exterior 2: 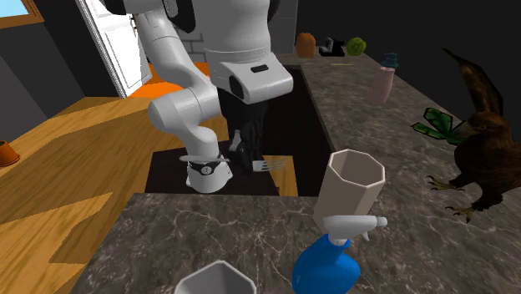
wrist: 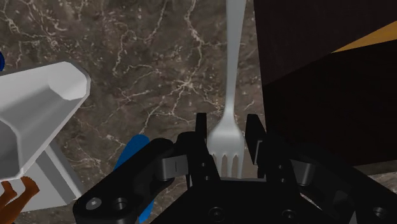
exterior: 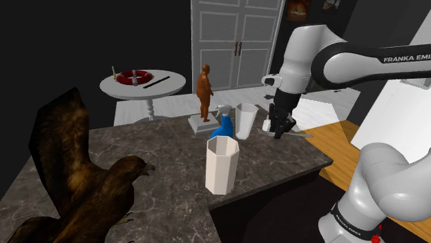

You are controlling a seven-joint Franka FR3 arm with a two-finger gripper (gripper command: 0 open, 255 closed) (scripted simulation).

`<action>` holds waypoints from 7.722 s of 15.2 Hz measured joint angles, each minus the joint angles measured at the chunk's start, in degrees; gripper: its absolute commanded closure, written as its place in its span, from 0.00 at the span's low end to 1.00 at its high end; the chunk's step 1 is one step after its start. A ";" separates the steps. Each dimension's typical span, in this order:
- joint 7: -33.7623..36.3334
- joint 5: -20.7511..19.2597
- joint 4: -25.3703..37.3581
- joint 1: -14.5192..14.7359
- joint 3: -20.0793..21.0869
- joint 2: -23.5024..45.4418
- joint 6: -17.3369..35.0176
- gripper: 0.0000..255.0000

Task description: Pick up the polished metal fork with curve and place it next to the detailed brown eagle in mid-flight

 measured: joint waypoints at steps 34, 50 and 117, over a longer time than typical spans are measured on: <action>0.60 1.04 30.98 0.78 0.88 6.50 -24.49 1.00; 18.87 9.53 35.09 4.52 16.35 8.78 -25.22 1.00; 64.54 -1.21 38.89 12.97 52.55 46.54 7.73 1.00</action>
